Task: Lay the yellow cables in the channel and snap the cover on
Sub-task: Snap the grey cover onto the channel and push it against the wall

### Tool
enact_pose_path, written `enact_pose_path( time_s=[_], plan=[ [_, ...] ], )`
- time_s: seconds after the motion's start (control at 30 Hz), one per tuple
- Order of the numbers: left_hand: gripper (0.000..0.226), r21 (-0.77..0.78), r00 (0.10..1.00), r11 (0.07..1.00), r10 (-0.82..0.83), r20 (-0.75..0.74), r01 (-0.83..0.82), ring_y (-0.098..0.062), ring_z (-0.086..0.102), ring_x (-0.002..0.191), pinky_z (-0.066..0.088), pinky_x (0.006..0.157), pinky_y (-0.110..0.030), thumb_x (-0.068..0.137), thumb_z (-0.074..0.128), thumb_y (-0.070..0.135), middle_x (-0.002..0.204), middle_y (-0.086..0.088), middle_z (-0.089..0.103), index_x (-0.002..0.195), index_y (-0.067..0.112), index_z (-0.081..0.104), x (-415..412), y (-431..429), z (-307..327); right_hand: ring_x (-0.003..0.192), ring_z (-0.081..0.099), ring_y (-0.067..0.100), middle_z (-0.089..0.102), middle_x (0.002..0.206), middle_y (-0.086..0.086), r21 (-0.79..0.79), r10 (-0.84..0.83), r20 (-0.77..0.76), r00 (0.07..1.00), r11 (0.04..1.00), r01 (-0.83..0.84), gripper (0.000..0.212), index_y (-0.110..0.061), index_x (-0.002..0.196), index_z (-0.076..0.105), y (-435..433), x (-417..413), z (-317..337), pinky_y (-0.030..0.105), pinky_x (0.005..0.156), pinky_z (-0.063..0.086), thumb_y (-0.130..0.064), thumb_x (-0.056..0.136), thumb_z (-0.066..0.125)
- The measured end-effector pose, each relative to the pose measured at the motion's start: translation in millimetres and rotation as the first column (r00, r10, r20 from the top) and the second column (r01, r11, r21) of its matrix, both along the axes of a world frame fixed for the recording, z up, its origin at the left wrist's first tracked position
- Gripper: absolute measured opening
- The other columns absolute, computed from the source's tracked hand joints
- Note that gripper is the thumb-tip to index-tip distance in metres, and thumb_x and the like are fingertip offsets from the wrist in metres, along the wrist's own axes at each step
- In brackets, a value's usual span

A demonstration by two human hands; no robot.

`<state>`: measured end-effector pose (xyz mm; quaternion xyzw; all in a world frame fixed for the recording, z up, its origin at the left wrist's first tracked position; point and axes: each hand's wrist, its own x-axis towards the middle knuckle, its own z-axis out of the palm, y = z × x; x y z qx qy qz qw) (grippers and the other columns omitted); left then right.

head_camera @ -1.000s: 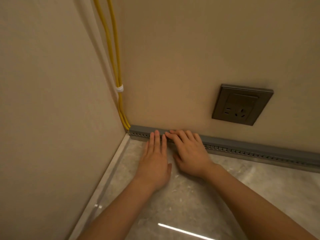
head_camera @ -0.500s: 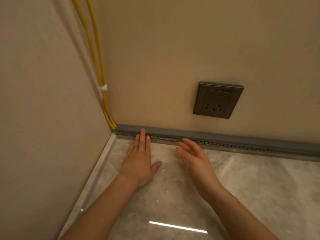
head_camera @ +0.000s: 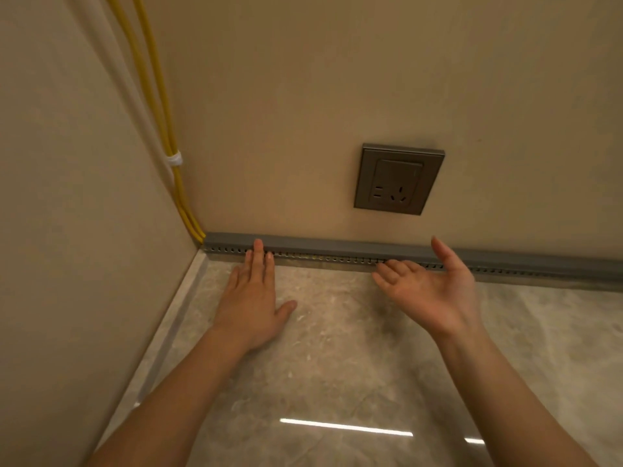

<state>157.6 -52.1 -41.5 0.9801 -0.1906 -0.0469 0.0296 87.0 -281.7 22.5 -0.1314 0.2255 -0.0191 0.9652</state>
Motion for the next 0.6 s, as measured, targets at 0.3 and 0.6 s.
enact_pose_path(
  time_s=[0.3,0.6],
  plan=[
    [0.018,-0.783,0.94,0.592,0.341,0.025,-0.194,-0.027,0.054,0.097,0.043,0.091,-0.032,0.085,0.063,0.015,0.115,-0.014,0.049,0.1,0.006,0.062,-19,-51,2,0.142,0.014,0.025,0.016,0.155,0.007,-0.006,0.022,0.093,0.995,1.0,-0.021,0.089,-0.016,0.147,0.008,6,-4,-25,0.047,0.114,0.01,-0.024,0.073,0.055],
    [0.045,-0.533,0.524,0.027,-0.145,-0.839,-0.846,-0.014,0.055,0.052,0.043,0.04,-0.018,0.093,0.049,0.042,0.07,-0.01,0.06,0.088,-0.001,0.061,-4,-135,23,0.14,0.019,0.023,0.031,0.147,0.004,-0.018,0.087,0.172,0.981,0.996,-0.085,0.103,-0.008,0.138,0.028,2,-6,-34,0.043,0.114,0.013,-0.013,0.051,0.082]
  ],
)
